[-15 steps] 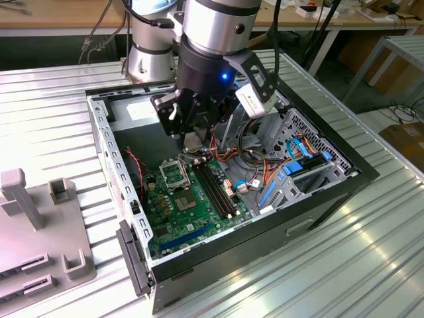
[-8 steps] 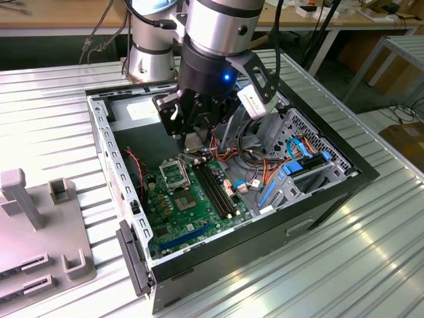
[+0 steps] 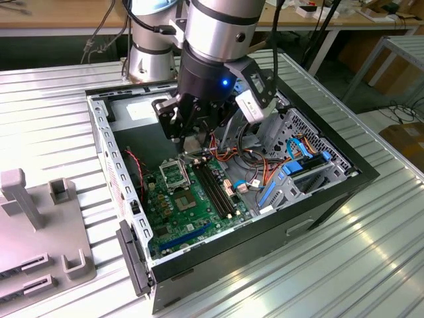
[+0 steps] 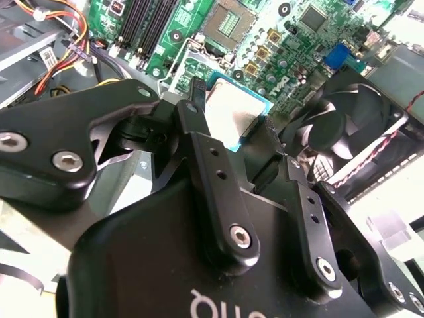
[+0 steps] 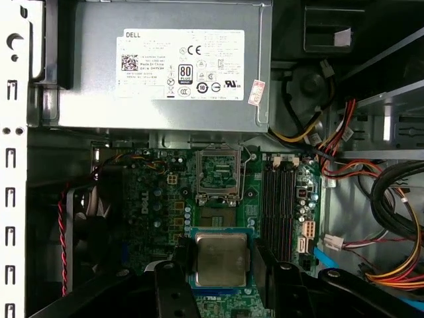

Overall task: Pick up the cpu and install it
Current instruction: 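Place the cpu into insertion slot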

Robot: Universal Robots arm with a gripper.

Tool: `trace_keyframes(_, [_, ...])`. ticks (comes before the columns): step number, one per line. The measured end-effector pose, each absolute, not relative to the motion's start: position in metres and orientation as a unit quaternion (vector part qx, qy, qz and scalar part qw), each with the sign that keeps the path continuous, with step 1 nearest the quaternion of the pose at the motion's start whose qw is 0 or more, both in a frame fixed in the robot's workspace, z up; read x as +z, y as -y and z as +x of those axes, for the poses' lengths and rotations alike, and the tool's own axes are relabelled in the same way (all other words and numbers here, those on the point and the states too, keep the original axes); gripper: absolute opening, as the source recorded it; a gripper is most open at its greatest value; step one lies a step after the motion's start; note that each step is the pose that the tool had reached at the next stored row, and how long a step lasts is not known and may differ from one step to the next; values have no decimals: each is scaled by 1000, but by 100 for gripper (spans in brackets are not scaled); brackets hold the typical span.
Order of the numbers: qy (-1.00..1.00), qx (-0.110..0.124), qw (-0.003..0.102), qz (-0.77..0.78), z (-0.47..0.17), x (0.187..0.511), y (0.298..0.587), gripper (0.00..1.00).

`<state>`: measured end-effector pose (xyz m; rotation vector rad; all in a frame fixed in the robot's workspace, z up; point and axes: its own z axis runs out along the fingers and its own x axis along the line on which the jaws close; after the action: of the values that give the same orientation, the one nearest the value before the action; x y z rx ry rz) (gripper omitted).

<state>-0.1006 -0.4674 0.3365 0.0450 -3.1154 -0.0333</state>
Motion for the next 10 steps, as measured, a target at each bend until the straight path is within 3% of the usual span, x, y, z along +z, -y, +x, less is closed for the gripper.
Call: trace_keyframes(10, [1000, -11, 14, 14, -100, 312, 470, 47])
